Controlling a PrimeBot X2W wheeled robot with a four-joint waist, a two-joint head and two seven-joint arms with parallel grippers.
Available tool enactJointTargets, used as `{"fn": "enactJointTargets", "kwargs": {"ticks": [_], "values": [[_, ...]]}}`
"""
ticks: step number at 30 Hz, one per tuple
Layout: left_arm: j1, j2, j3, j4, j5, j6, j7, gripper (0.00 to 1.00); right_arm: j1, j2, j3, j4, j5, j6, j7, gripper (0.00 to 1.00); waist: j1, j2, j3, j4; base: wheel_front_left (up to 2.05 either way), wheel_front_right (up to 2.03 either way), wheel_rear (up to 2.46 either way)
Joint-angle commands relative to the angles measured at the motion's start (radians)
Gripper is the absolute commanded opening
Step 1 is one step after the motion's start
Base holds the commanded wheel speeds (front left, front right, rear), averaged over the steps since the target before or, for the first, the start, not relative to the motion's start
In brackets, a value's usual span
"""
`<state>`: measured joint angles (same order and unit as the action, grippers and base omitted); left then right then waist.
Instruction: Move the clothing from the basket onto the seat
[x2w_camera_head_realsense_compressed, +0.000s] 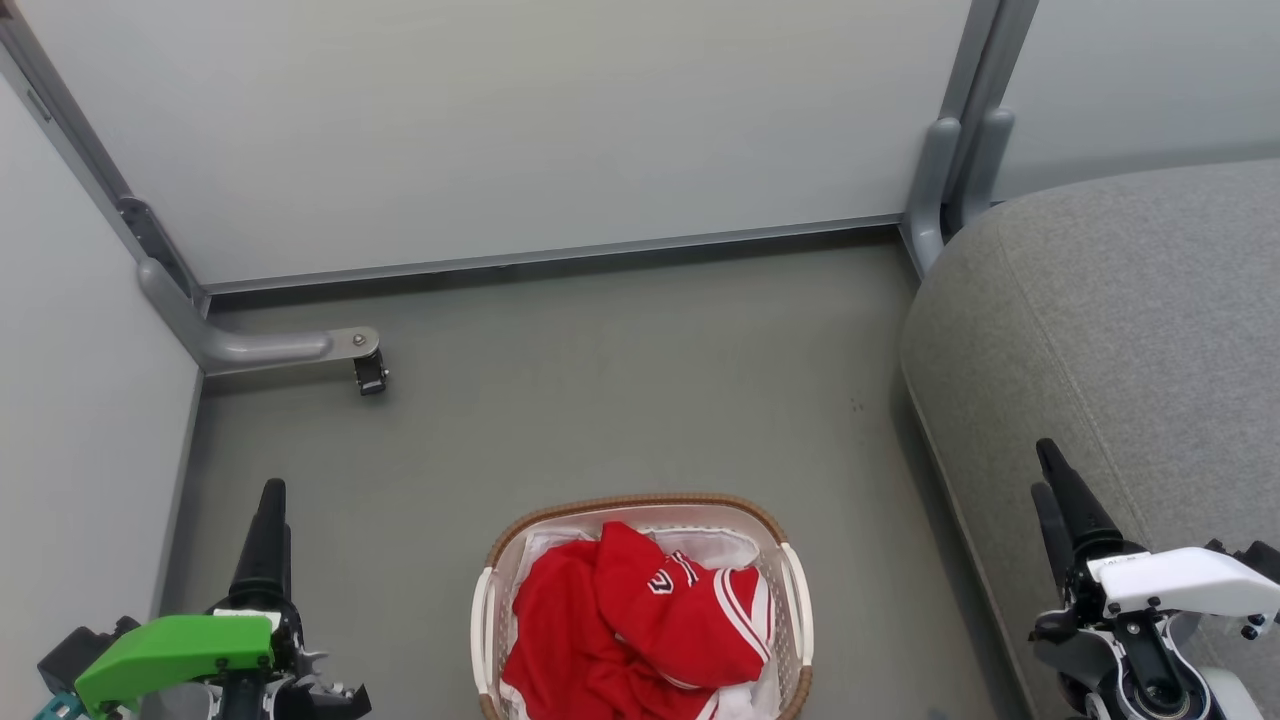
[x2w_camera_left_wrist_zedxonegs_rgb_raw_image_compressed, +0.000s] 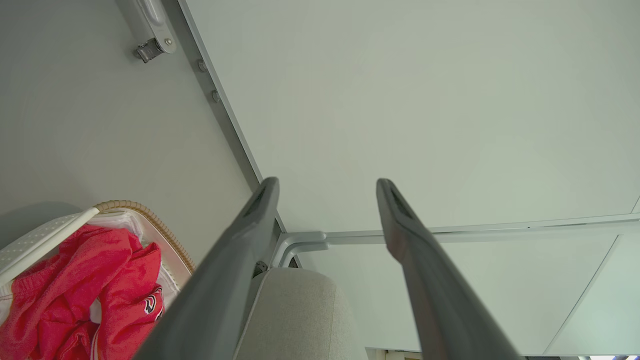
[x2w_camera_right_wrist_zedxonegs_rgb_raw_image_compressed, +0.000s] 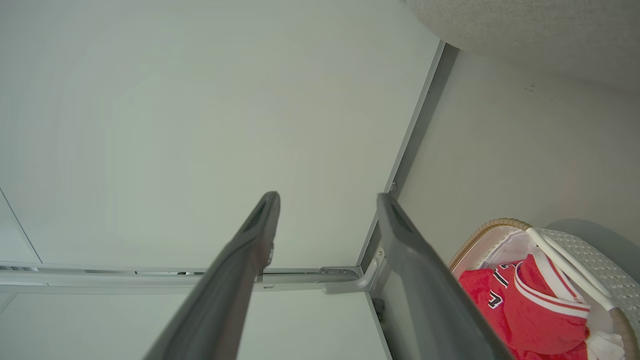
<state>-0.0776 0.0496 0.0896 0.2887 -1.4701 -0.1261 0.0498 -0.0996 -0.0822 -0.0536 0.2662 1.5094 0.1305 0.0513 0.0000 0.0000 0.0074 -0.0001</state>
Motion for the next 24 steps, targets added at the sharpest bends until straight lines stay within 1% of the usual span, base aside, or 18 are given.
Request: {"fn": "enactJointTargets", "kwargs": {"ticks": [1,9,13,24], "values": [[-0.027,0.016,-0.005,-0.017,0.049,-0.002,-0.012,1.00,-0.035,-0.017,0.008,-0.018,-0.036,0.000,-0.013,1.00,0.0000,0.0000,0.001,0.000,0.00,0.00,0.00],[-0.027,0.020,-0.008,-0.017,0.236,-0.002,-0.046,1.00,-0.048,-0.035,0.038,-0.012,-0.175,0.000,-0.047,1.00,0.0000,0.0000,0.004,0.002,0.00,0.00,0.00],[-0.024,0.027,-0.014,-0.016,0.327,-0.003,-0.063,1.00,-0.055,-0.047,0.060,-0.008,-0.266,0.000,-0.063,1.00,0.0000,0.0000,0.004,0.003,0.00,0.00,0.00],[-0.020,0.048,-0.053,-0.001,0.550,-0.001,-0.104,1.00,-0.064,-0.044,0.083,0.007,-0.493,0.000,-0.105,1.00,0.0000,0.0000,0.007,0.005,0.00,0.00,0.00]]}}
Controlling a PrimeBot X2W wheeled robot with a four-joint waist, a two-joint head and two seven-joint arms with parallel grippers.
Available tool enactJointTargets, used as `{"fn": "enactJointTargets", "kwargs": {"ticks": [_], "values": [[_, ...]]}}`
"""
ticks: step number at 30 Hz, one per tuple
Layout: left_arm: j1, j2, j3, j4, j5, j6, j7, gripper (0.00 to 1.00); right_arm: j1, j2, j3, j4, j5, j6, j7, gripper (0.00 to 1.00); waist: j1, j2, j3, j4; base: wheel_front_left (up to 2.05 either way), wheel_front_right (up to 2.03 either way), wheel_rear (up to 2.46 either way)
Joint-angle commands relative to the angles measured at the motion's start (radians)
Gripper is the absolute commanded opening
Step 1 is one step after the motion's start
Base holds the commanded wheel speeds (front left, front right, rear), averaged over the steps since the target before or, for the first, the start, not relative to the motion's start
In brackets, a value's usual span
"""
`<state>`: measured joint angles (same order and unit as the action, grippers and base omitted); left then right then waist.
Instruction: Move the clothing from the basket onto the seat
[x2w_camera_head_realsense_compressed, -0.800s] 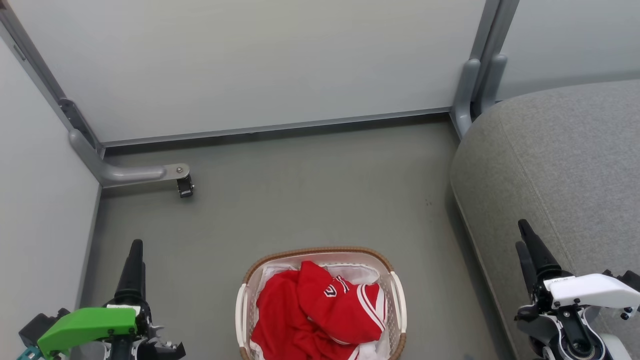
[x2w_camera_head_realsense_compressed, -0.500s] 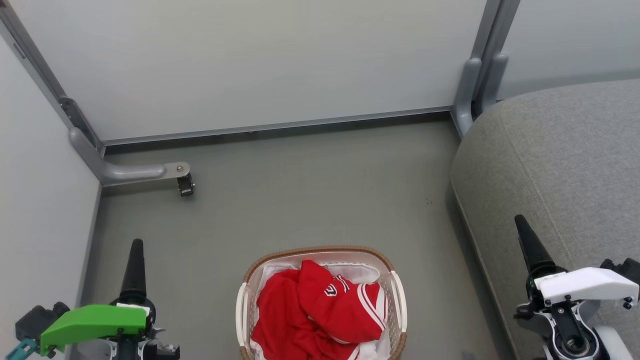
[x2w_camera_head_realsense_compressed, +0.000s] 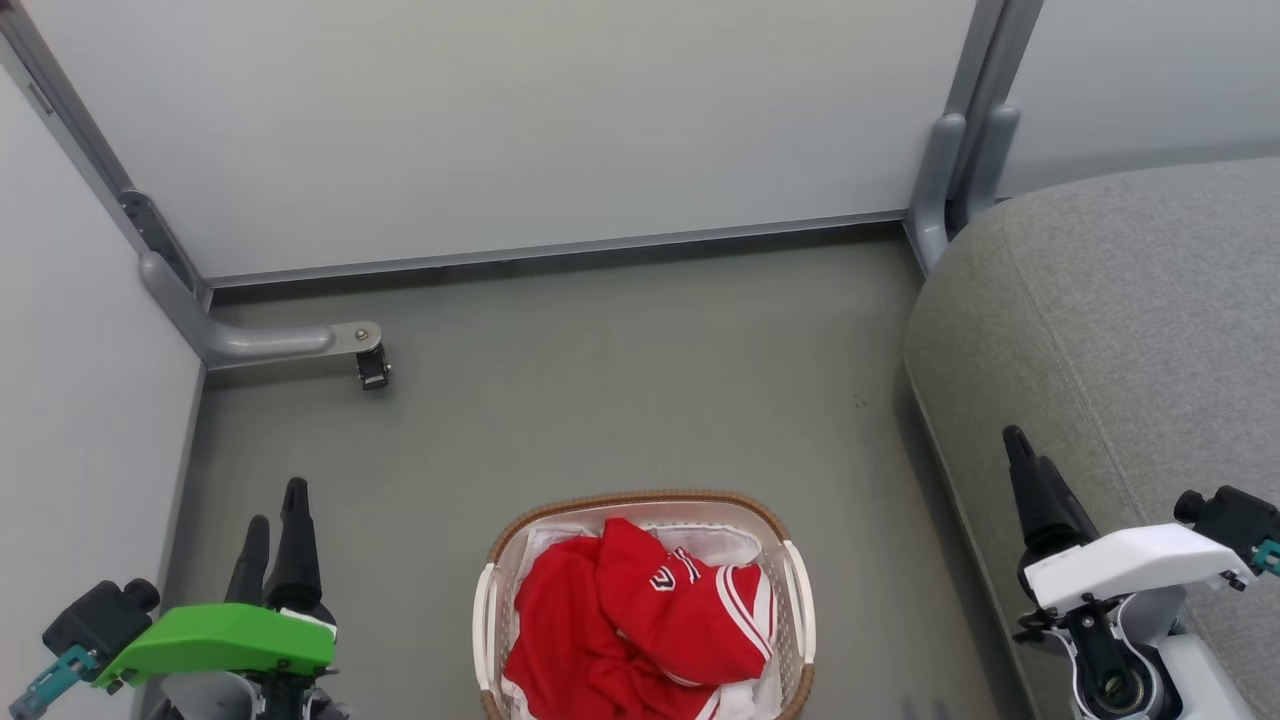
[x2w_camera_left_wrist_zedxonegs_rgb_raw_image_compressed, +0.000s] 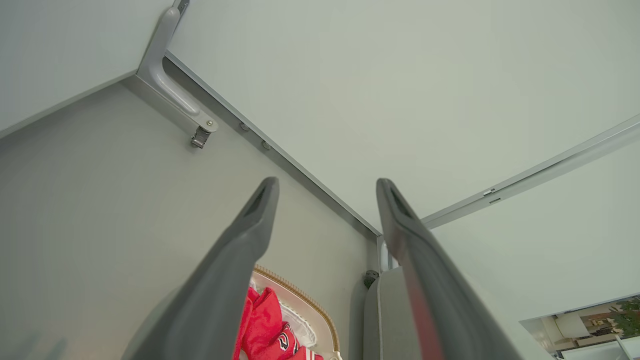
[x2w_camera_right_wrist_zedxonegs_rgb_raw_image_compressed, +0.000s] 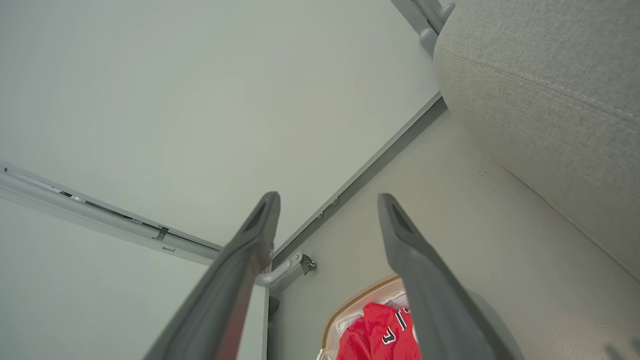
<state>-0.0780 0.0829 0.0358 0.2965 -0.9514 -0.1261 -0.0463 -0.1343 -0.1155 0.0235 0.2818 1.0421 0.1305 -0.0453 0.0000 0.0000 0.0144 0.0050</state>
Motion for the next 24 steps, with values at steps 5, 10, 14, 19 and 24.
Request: {"fn": "enactJointTargets", "kwargs": {"ticks": [5,10,14,19,24], "values": [[-0.014,0.009,0.001,0.002,0.110,0.011,-0.024,1.00,-0.033,-0.014,0.022,-0.004,-0.107,0.000,-0.025,1.00,0.0000,0.0000,0.000,0.001,0.00,0.00,0.00],[-0.010,0.018,-0.021,0.004,0.198,0.013,-0.040,1.00,-0.037,-0.021,0.051,0.004,-0.168,0.000,-0.041,1.00,0.0000,0.0000,0.001,0.003,0.00,0.00,0.00],[-0.008,0.026,-0.035,0.007,0.257,0.022,-0.053,1.00,-0.040,-0.025,0.067,0.010,-0.217,0.000,-0.054,1.00,0.0000,0.0000,0.001,0.005,0.00,0.00,0.00],[-0.005,0.033,-0.052,0.014,0.323,0.032,-0.068,1.00,-0.046,-0.032,0.090,0.033,-0.279,0.000,-0.070,1.00,0.0000,0.0000,0.001,0.006,0.00,0.00,0.00],[0.006,0.037,-0.064,0.026,0.379,0.044,-0.082,1.00,-0.051,-0.035,0.097,0.059,-0.354,0.000,-0.083,1.00,0.0000,0.0000,-0.001,0.007,0.00,0.00,0.00]]}}
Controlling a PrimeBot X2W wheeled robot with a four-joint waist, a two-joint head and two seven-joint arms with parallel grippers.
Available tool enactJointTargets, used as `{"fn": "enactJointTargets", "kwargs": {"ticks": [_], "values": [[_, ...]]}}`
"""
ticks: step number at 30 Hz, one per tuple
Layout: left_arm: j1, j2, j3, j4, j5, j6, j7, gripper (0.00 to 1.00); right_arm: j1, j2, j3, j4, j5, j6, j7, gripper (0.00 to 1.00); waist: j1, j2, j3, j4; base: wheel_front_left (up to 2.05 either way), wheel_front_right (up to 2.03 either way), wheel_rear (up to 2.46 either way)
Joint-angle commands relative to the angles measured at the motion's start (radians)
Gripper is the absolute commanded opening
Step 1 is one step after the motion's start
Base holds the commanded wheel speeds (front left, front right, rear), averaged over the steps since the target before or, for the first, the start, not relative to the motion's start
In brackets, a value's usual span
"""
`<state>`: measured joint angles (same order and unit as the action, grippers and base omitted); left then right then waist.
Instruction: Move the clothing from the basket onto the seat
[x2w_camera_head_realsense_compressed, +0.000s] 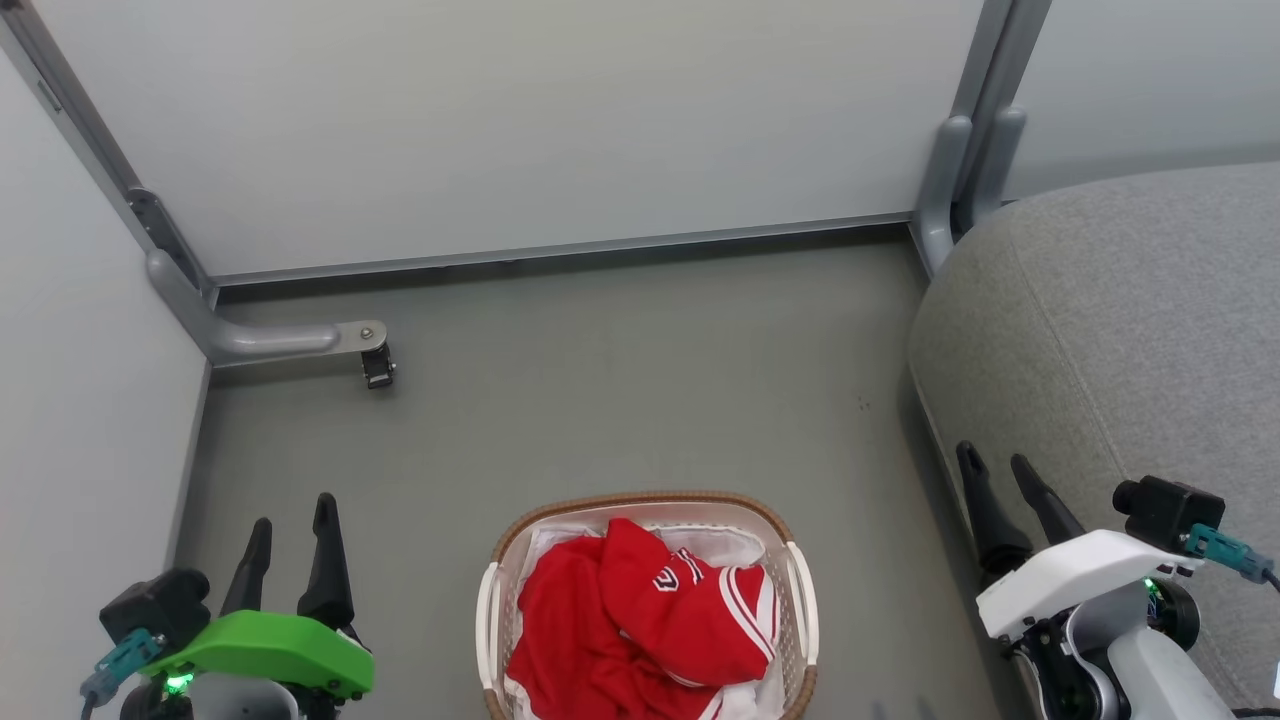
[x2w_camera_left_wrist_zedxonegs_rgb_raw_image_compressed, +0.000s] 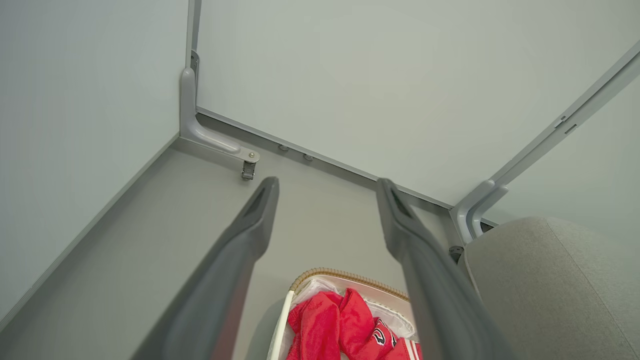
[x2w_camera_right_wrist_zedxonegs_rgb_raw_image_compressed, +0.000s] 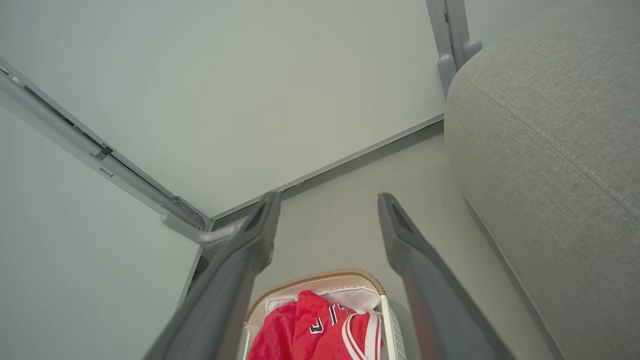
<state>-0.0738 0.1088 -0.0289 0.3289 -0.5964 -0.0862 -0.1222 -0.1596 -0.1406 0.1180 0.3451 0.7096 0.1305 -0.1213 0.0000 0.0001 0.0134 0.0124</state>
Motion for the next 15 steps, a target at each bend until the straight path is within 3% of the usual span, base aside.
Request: {"fn": "enactJointTargets", "kwargs": {"ticks": [1,15], "values": [[0.003,0.012,-0.004,-0.002,0.037,0.006,-0.009,1.00,-0.026,-0.010,0.004,0.001,-0.041,0.000,-0.010,1.00,0.0000,-0.0001,-0.001,0.001,0.00,0.00,0.00],[0.025,0.014,-0.030,0.027,0.173,0.022,-0.046,1.00,-0.023,0.005,0.006,0.047,-0.257,0.000,-0.047,1.00,0.0000,-0.0001,-0.004,0.003,0.00,0.00,0.00]]}}
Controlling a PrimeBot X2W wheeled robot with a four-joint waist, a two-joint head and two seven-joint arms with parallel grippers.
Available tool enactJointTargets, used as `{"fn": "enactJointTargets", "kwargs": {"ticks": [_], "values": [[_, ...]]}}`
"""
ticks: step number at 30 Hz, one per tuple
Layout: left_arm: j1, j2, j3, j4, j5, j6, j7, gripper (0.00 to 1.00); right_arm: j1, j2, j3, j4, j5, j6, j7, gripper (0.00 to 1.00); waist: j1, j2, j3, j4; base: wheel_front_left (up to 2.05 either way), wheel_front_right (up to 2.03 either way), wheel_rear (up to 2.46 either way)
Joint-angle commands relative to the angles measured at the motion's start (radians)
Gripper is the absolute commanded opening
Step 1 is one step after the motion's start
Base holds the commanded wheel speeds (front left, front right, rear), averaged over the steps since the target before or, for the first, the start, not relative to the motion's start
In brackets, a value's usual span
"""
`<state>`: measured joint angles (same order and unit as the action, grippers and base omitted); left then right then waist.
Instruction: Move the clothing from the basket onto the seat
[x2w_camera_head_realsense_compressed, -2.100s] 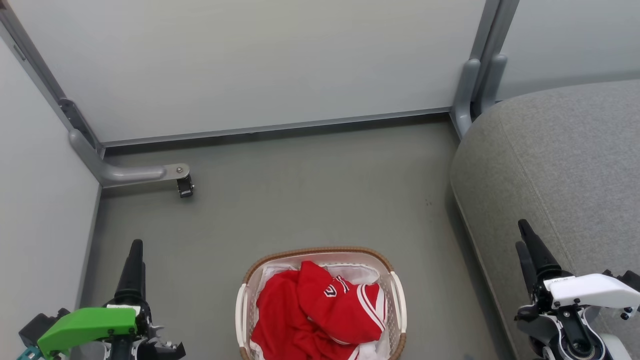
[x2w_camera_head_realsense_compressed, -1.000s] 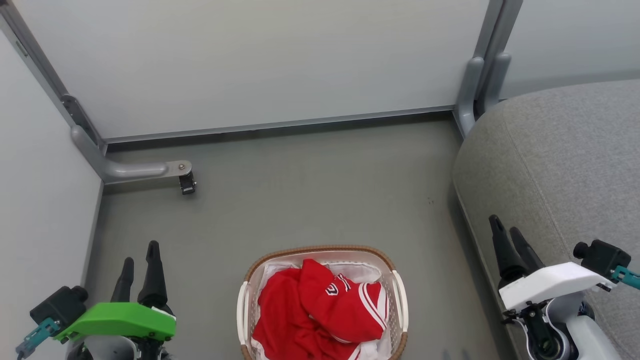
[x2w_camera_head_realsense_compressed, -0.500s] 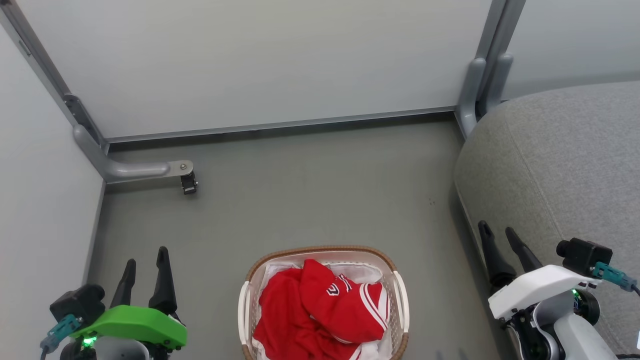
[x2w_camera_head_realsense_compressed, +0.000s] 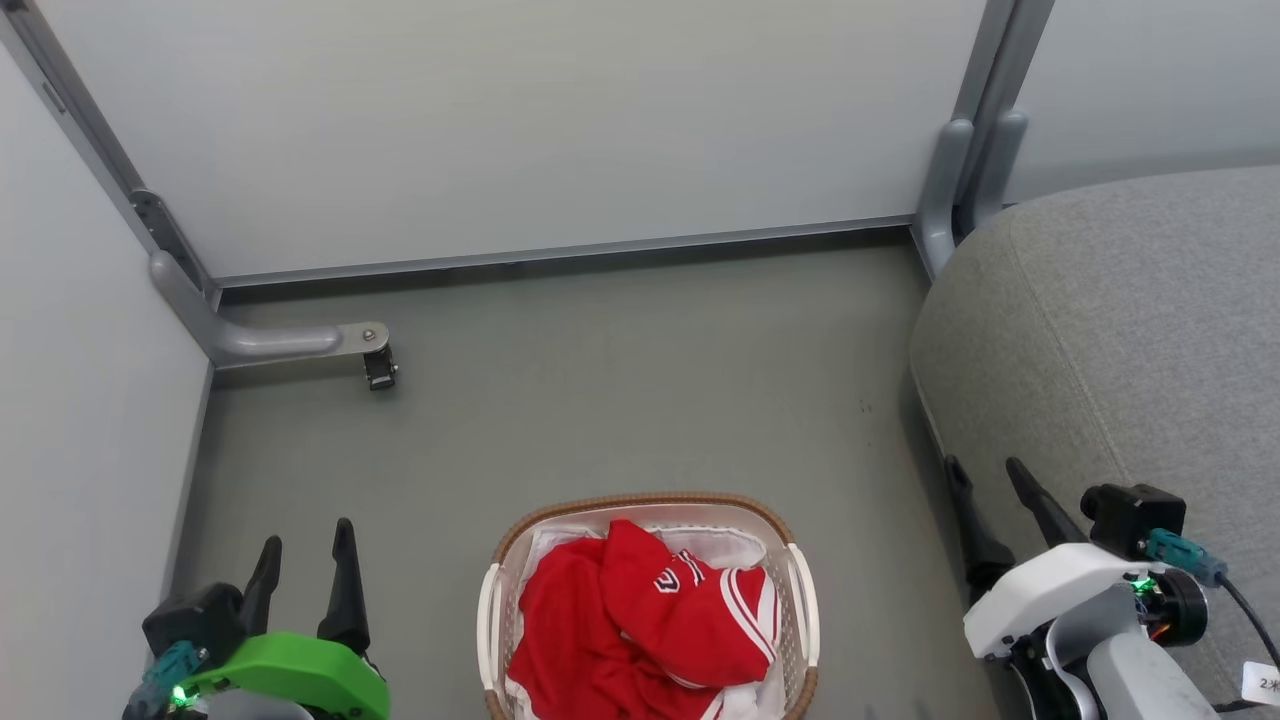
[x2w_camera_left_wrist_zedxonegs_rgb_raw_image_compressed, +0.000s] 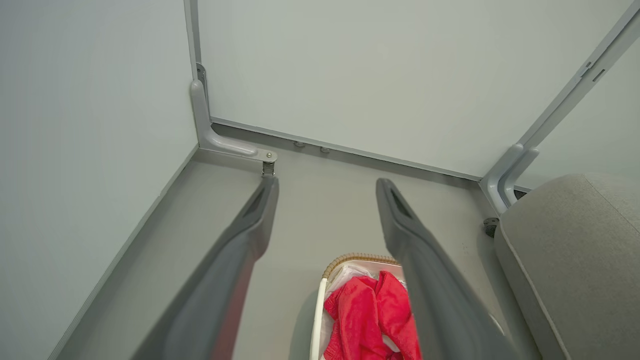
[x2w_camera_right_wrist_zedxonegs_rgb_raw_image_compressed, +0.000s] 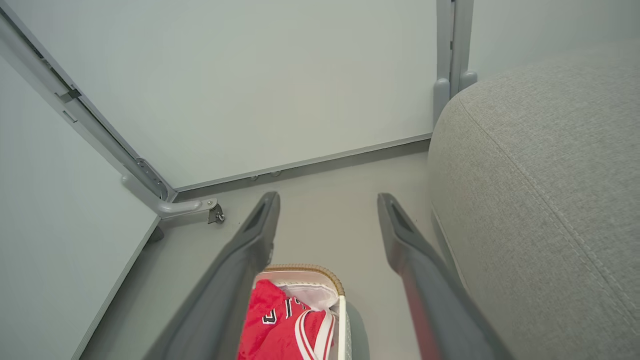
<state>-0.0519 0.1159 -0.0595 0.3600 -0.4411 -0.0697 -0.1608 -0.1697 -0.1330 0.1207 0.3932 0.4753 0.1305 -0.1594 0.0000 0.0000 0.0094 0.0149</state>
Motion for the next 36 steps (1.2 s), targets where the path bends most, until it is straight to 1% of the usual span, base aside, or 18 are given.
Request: {"fn": "enactJointTargets", "kwargs": {"ticks": [1,12,21,30,36], "values": [[0.005,0.005,0.000,-0.003,0.025,0.007,-0.010,1.00,-0.013,-0.002,0.005,0.002,-0.032,0.000,-0.011,1.00,0.0000,0.0000,0.000,0.000,0.00,0.00,0.00],[0.020,-0.012,0.009,-0.008,0.116,0.007,-0.035,1.00,-0.010,0.000,0.012,0.031,-0.143,0.000,-0.037,1.00,0.0000,0.0000,0.006,-0.002,0.00,0.00,0.00],[0.030,-0.029,0.037,-0.034,0.190,0.010,-0.054,1.00,-0.010,0.015,-0.015,0.012,-0.214,0.000,-0.057,1.00,0.0000,0.0000,0.010,-0.002,0.00,0.00,0.00],[0.037,-0.048,0.072,-0.051,0.244,-0.008,-0.072,1.00,-0.007,0.035,-0.052,-0.013,-0.279,0.000,-0.074,1.00,0.0000,0.0000,0.014,-0.005,0.00,0.00,0.00],[0.039,-0.055,0.087,-0.042,0.279,-0.024,-0.083,1.00,0.003,0.044,-0.060,-0.001,-0.326,0.000,-0.085,1.00,0.0000,0.0000,0.018,-0.007,0.00,0.00,0.00]]}}
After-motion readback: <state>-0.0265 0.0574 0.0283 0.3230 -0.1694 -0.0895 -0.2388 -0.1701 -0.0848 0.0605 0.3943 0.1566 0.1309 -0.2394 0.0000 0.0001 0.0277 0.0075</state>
